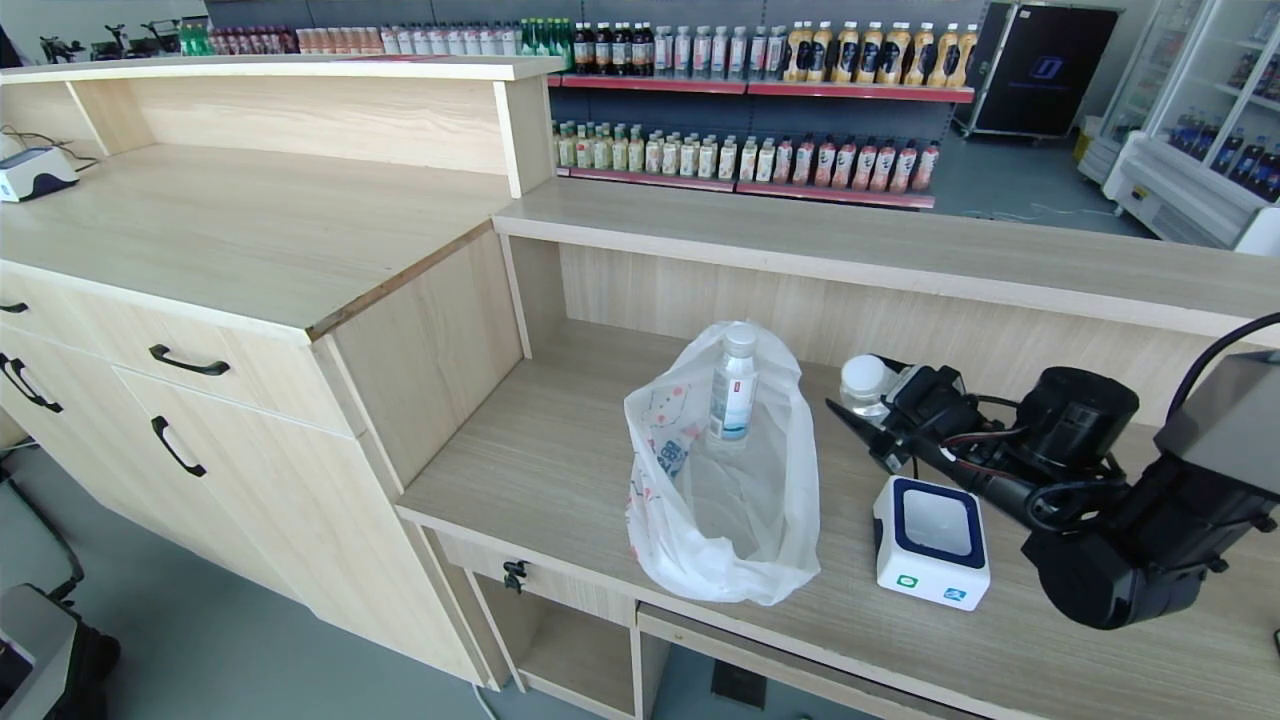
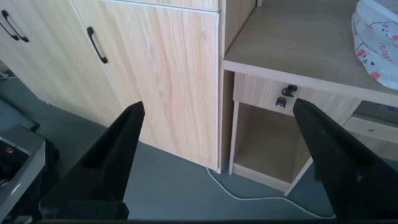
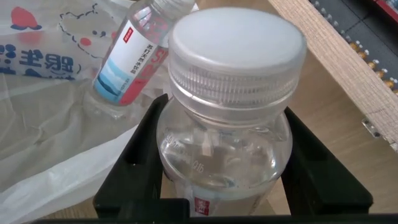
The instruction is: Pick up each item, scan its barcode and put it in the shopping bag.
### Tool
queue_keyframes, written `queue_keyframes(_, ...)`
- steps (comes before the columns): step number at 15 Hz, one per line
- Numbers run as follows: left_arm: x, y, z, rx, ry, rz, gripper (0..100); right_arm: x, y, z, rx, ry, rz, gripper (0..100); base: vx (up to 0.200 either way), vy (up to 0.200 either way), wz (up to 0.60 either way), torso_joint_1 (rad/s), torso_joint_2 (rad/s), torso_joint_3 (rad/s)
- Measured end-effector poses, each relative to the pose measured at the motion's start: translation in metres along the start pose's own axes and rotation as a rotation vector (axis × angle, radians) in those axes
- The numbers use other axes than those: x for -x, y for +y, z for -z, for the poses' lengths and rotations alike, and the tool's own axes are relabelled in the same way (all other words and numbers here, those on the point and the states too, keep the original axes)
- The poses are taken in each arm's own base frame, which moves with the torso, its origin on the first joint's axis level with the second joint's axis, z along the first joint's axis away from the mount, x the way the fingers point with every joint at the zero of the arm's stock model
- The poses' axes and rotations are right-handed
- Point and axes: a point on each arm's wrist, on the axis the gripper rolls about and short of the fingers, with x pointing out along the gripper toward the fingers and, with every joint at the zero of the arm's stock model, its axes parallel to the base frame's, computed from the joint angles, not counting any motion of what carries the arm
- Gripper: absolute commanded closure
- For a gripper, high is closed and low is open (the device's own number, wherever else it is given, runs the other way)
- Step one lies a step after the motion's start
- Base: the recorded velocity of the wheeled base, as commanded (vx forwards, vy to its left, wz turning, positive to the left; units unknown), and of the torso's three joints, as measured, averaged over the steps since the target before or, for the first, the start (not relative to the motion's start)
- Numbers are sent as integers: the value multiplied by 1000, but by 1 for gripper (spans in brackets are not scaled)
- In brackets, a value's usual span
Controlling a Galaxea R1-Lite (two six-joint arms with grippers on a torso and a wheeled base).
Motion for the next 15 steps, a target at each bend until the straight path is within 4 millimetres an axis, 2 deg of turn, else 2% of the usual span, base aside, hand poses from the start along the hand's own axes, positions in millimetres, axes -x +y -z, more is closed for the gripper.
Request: queue_keyframes(15,0,0,0,0,0,0,0,-10,7,9,-6,-12,-29,100,0,0,0,0,0,0)
